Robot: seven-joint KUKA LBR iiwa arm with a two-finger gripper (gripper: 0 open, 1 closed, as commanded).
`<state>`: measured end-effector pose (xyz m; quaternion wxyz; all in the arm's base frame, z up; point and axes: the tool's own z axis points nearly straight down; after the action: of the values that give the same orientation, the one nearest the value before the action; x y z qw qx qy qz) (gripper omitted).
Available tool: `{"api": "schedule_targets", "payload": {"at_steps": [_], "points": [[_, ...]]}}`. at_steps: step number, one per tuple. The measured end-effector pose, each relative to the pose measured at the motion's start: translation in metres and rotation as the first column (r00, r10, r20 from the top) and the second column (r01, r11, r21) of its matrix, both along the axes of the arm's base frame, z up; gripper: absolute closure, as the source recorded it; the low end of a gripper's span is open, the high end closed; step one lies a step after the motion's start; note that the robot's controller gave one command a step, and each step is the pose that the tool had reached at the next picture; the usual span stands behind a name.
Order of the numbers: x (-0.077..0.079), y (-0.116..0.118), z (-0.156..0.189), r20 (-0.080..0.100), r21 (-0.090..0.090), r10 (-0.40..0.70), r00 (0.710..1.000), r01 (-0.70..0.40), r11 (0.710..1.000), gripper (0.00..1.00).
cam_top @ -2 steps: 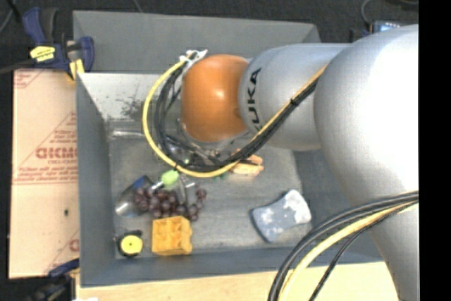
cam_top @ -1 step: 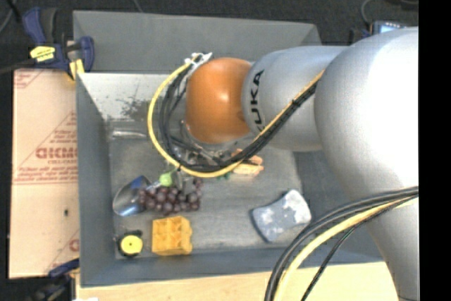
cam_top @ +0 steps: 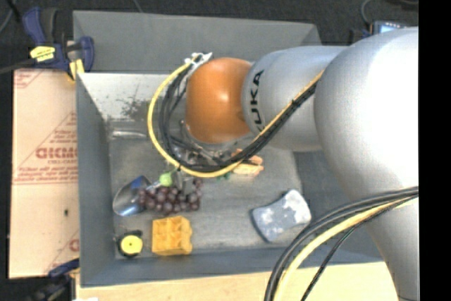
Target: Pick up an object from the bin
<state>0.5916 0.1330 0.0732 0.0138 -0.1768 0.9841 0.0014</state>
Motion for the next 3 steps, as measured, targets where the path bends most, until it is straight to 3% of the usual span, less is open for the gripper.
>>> {"api": "schedule_targets", "payload": {"at_steps": [1,2,3], "points": [[-0.002,0.009,0.000,0.003,-0.007,0.119,0.993,-0.119,0.993,1.00],[-0.006,0.035,0.001,0.008,-0.014,0.400,0.917,-0.399,0.917,1.00],[-0.009,0.053,0.001,0.007,-0.013,0.395,0.919,-0.395,0.919,1.00]]}}
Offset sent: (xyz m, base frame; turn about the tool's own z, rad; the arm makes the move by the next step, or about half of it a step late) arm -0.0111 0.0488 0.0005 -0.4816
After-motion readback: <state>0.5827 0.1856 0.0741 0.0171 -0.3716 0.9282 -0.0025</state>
